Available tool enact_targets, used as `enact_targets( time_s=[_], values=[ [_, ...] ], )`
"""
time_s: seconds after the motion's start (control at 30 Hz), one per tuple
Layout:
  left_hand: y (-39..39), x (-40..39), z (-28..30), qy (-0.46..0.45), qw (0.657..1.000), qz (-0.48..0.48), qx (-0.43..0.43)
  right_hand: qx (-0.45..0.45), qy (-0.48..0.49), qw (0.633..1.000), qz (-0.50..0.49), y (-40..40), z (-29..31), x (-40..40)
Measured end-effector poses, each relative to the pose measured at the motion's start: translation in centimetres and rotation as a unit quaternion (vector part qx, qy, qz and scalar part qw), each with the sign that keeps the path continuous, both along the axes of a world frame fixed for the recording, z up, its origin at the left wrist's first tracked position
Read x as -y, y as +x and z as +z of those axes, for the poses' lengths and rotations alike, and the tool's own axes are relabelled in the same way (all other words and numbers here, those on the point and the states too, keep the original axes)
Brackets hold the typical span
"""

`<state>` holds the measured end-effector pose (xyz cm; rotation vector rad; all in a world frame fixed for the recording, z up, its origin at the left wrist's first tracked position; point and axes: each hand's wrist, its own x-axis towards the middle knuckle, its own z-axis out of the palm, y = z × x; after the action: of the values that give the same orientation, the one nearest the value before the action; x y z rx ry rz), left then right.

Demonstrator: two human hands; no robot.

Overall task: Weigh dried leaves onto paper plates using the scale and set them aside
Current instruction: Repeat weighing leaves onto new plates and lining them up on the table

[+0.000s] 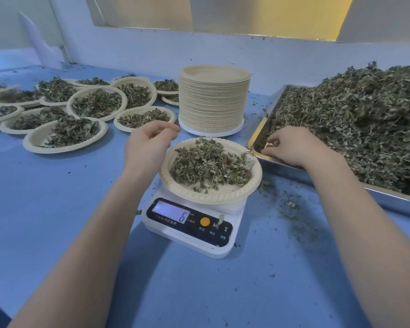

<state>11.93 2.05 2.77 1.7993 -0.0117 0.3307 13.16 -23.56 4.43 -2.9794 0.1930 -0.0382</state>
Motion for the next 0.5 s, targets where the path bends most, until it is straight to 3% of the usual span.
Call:
enact_targets(
  time_s=[0.23, 0.5],
  values=[
    [-0.1, 0.1, -0.1, 0.012, 1.0, 0.002, 0.002, -0.041, 0.043, 0.998, 0.024, 0.9, -0.4, 0.4],
    [0.2, -0.1, -0.2, 0.002, 1.0, -0.002, 0.001, 0.041, 0.086, 0.995, 0.036, 0.9, -0.5, 0.7]
  ],
)
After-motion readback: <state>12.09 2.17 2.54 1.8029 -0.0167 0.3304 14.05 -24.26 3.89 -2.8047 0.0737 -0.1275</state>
